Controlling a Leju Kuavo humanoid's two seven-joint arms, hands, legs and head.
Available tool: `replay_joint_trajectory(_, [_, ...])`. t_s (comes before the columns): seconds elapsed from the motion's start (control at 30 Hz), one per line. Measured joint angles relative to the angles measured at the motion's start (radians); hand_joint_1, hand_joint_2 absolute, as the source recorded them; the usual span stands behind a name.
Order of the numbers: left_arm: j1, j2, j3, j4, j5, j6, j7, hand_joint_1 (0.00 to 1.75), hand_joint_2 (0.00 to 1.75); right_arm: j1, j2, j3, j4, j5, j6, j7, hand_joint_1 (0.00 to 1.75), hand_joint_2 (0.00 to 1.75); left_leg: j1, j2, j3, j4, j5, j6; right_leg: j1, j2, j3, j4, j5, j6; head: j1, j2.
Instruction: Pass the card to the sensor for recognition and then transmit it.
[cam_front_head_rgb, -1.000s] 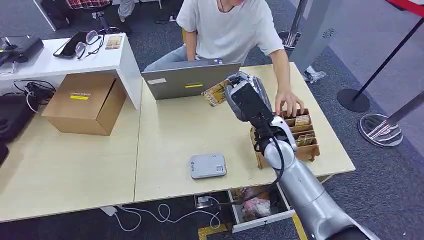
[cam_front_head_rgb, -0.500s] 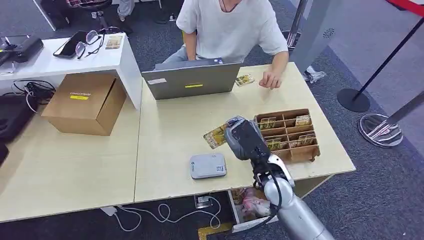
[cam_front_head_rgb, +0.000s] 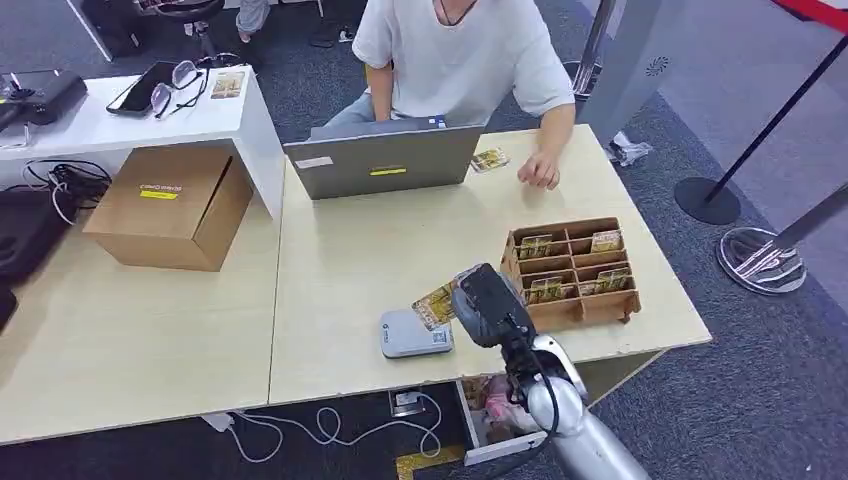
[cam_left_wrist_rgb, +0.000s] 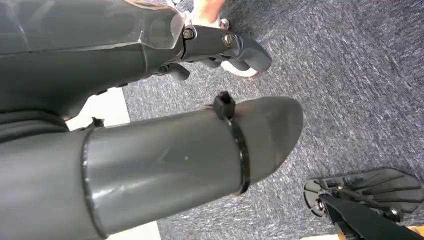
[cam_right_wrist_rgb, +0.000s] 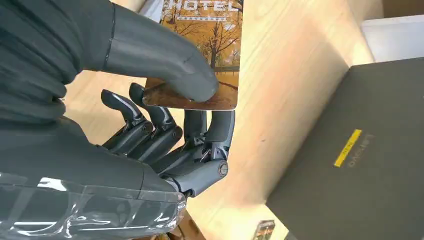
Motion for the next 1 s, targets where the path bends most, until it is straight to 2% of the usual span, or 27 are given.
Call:
replay_joint_trajectory(0.73, [0.000,0.000,0.008,0.000,0.001,0.000,0.000,0.00,0.00,0.001,0.000,0.002,0.034,-0.006,0.000,0.001,1.75,1.75,0.000,0.000,0.000,0.000,0.000,0.000,0.000,0.000,0.000,0.000,0.000,0.000,0.000,0.000])
replay_joint_trajectory(0.9, [0.000,-0.002,0.013,0.000,0.010,0.006,0.000,0.00,0.00,-0.015,-0.001,0.025,0.075,0.004,-0.052,0.033,1.75,1.75,0.000,0.000,0.000,0.000,0.000,0.000,0.000,0.000,0.000,0.000,0.000,0.000,0.000,0.000])
replay_joint_trajectory(1.0, [0.001,-0.003,0.015,0.000,0.010,0.008,0.000,0.00,0.00,-0.023,0.000,0.040,0.095,0.009,-0.057,0.045,1.75,1.75,0.000,0.000,0.000,0.000,0.000,0.000,0.000,0.000,0.000,0.000,0.000,0.000,0.000,0.000])
